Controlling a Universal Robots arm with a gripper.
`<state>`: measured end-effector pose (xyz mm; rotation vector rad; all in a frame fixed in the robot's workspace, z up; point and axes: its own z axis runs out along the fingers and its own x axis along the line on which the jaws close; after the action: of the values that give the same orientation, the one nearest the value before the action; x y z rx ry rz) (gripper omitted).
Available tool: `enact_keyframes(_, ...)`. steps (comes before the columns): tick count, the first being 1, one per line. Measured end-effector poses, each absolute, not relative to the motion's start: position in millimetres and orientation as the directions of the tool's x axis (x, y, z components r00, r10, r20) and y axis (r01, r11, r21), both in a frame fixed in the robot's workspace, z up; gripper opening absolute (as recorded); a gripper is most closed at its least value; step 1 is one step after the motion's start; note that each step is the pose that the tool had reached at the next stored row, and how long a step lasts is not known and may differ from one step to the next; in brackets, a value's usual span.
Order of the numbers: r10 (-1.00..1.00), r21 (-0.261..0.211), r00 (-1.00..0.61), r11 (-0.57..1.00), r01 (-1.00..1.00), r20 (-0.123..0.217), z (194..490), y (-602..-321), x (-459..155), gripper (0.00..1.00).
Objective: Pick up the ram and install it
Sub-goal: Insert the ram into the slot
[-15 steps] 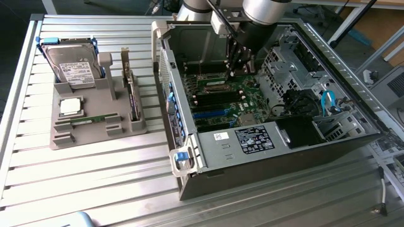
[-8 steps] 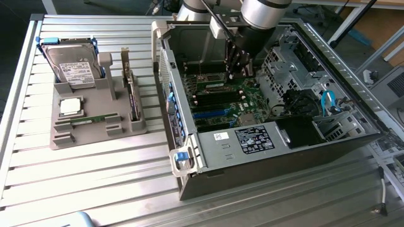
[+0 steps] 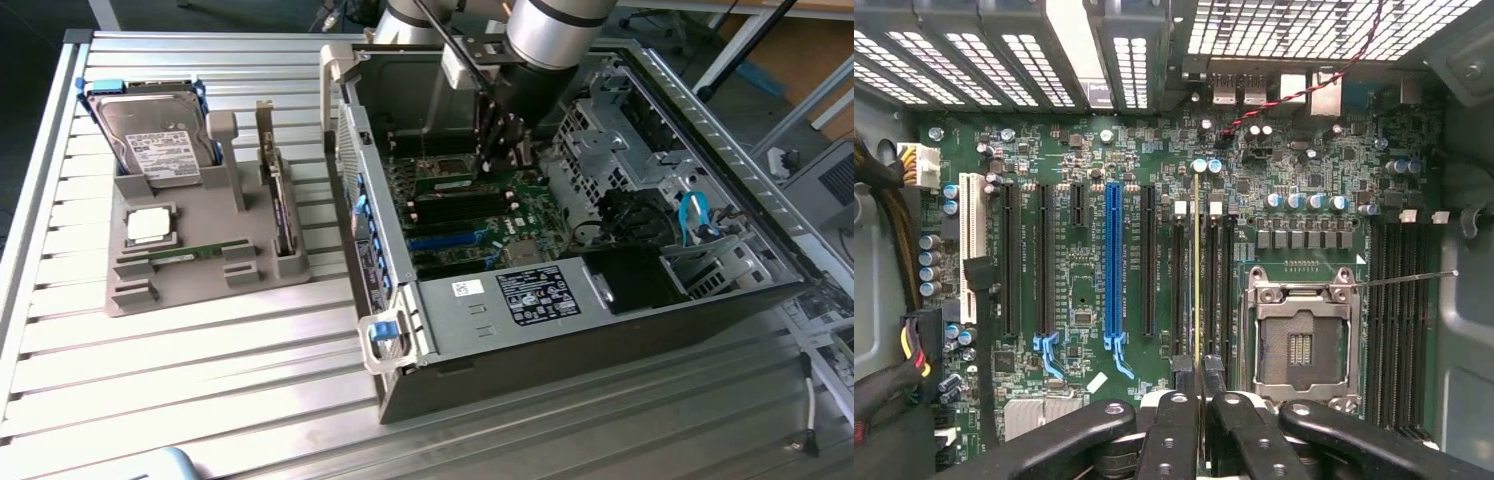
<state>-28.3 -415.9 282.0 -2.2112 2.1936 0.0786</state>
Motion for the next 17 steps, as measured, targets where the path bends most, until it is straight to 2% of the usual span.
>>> enact_keyframes(17,-0.998,0.017,-0.022,0.021,-1.0,-0.054,277.3,-416.0,-28.0,0.12)
